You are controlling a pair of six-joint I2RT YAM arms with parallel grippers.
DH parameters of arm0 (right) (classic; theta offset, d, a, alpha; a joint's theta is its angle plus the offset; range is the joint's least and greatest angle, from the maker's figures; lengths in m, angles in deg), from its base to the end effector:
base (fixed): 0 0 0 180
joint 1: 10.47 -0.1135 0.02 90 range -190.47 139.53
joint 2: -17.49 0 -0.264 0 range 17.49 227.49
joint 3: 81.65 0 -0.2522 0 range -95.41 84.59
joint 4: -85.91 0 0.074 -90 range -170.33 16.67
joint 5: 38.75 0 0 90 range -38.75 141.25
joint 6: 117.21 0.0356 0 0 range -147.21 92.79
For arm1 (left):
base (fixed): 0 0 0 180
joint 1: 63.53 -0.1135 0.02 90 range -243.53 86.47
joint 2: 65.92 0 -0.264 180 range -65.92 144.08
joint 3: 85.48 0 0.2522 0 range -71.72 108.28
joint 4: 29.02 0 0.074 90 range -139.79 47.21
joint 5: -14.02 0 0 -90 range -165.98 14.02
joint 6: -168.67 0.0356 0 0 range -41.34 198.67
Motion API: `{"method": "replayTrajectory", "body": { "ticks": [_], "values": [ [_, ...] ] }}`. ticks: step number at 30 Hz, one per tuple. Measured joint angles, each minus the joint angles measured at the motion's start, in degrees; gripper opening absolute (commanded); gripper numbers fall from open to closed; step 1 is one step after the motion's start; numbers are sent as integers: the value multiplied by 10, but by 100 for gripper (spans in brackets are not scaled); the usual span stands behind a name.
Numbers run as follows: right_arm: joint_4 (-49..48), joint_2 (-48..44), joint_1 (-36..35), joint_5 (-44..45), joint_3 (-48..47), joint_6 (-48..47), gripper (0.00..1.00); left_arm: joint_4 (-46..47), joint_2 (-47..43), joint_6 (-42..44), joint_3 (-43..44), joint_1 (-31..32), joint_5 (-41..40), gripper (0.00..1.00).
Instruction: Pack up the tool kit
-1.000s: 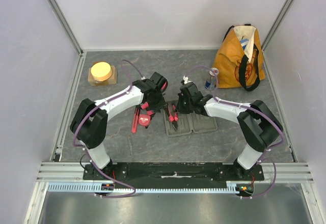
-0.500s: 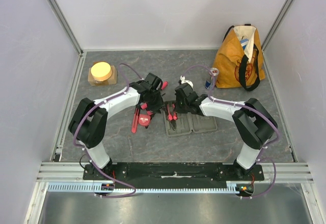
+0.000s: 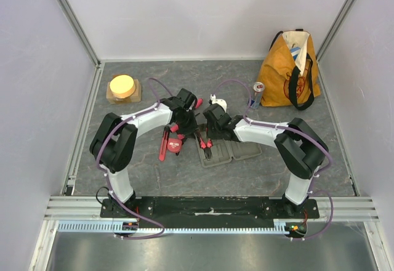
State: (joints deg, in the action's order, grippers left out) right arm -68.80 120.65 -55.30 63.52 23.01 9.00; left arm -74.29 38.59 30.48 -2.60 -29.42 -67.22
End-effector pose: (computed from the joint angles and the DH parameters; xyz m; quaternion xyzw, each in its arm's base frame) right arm 0.2666 0.2544 0.1659 -0.0372 0.9431 0.1273 0.3050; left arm 0.2979 -0.2083 0.1757 -0.1046 0.9714 -0.1877 0.1011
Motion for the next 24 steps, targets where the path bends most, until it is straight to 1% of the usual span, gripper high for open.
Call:
{"method": "replayTrajectory", "body": {
  "ticks": [2, 6, 11, 14, 16, 24],
  "values": [
    [2, 0, -1, 3, -2, -2, 12, -4, 3, 2, 6, -3, 7, 19],
    [2, 0, 0, 2, -2, -4, 9, 0, 10, 7, 14, -3, 16, 10],
    [0, 0, 1, -3, -2, -12, 5, -2, 15, 10, 17, -5, 26, 7],
    [-2, 1, 2, -7, -1, -16, 1, -4, 18, 11, 19, -7, 32, 2],
    [-3, 1, 2, -10, 0, -18, 0, -11, 23, 11, 25, -8, 33, 2],
    [-5, 4, 2, -11, 0, -24, 0, -75, 57, 11, 78, -8, 32, 2]
  ]
}}
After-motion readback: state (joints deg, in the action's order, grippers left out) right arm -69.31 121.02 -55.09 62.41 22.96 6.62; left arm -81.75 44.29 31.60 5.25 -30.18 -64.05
